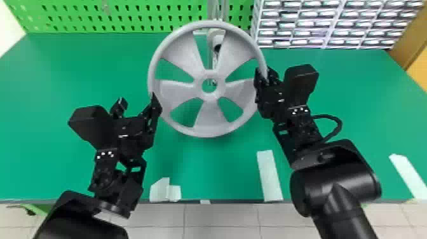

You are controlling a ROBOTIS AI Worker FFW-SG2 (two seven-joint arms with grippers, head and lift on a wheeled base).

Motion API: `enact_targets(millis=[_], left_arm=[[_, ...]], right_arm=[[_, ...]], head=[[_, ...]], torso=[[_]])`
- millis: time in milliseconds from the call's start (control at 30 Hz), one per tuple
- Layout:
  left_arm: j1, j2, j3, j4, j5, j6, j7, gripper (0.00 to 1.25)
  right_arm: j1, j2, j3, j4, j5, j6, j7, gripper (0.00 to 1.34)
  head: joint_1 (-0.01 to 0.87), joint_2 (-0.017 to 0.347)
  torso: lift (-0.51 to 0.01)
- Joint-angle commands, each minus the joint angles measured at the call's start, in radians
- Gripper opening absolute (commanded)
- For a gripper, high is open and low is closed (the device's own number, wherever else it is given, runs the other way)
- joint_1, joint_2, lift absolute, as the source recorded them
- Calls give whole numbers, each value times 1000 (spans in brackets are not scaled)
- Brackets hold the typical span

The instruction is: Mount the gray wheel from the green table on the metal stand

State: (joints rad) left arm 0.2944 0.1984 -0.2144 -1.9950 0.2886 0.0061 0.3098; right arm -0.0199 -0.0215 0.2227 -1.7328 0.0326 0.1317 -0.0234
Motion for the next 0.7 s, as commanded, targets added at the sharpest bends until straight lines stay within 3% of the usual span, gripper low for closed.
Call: enact_targets(millis=[0, 367, 667], left_arm=[[-18, 23, -25, 10, 24, 0, 0, 756], [-49, 49, -56, 38, 93, 15, -23, 756], [-67, 49, -72, 87, 155, 3, -41, 756]], right_arm=[[-5, 0, 6, 12, -7, -27, -9, 5], [-12, -1, 18, 33, -23, -98, -47, 5], [-8, -3, 23, 36, -36, -155, -76, 5]], head=[[867, 52], [867, 52], [867, 52]], torso=[[-100], [-100], [-100]])
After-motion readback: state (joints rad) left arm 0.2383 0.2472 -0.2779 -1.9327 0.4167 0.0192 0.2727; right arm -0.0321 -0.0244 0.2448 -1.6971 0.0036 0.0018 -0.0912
